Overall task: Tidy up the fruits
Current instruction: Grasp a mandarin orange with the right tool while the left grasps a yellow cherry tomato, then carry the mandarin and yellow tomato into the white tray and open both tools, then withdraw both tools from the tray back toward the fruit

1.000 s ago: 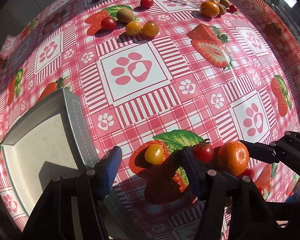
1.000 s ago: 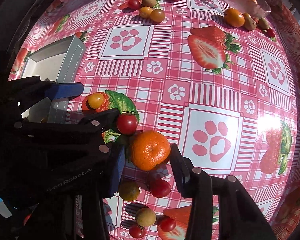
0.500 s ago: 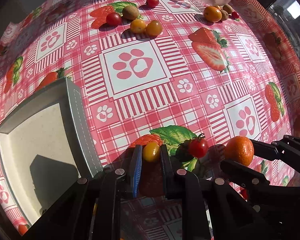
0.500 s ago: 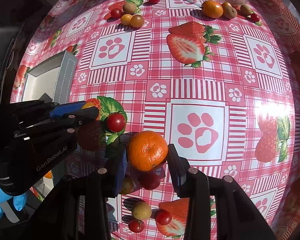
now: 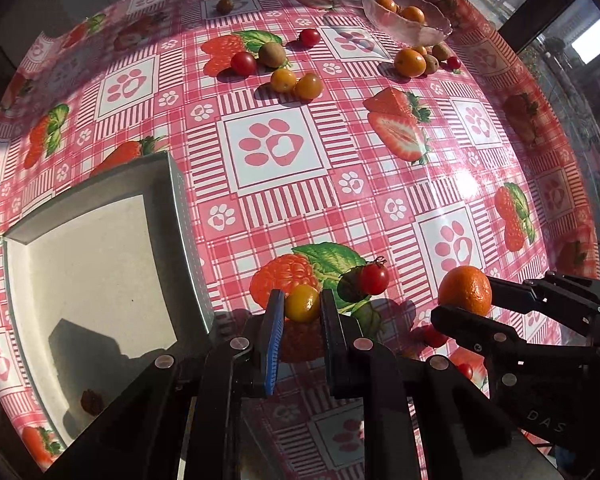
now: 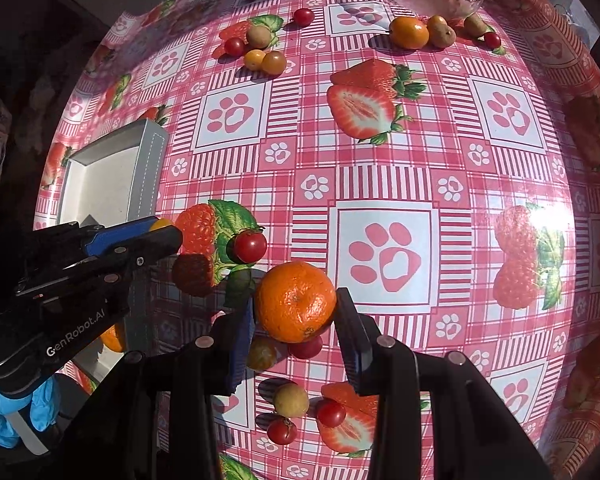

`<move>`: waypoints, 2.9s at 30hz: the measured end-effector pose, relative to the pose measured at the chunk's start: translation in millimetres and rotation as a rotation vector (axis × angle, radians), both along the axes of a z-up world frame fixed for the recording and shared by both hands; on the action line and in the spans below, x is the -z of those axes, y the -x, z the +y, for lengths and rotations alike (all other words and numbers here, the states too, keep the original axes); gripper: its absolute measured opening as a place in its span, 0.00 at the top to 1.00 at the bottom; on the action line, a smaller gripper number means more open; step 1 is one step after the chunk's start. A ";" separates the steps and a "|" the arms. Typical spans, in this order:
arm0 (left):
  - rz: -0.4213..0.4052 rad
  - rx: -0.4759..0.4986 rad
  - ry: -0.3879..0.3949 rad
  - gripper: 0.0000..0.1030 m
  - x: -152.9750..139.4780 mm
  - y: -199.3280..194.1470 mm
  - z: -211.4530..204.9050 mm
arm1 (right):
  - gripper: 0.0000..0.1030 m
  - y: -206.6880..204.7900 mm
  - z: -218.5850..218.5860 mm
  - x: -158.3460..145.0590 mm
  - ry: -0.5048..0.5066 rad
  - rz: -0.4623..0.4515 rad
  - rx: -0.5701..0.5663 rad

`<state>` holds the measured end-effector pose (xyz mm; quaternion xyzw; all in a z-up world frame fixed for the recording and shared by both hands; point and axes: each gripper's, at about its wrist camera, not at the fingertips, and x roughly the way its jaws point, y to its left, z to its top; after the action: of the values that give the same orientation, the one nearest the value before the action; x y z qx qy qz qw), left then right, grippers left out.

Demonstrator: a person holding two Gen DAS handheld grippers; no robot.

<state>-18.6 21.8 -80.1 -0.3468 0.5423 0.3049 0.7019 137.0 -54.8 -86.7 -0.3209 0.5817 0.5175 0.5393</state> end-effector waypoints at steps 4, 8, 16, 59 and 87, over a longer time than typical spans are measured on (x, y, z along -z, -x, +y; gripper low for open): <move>-0.018 -0.023 -0.009 0.81 -12.5 18.0 1.0 | 0.58 1.0 -0.6 -5.9 0.002 0.013 0.016; -0.041 -0.062 -0.021 0.81 -23.3 35.5 2.5 | 0.58 9.4 2.5 -17.2 -0.010 0.001 -0.005; -0.048 -0.150 -0.044 0.81 -26.2 61.8 13.1 | 0.58 39.1 25.7 -33.9 -0.036 0.001 -0.067; 0.142 -0.327 -0.015 0.30 45.3 170.8 54.5 | 0.54 193.7 122.3 27.7 0.102 -0.028 -0.369; 0.129 -0.021 -0.076 0.30 -8.7 50.7 -18.5 | 0.18 48.4 -5.2 -1.8 0.072 -0.071 -0.007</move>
<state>-69.3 3.3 -71.4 -0.3054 0.5707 0.3544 0.6749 88.7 -60.1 -84.8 -0.3602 0.5792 0.4865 0.5460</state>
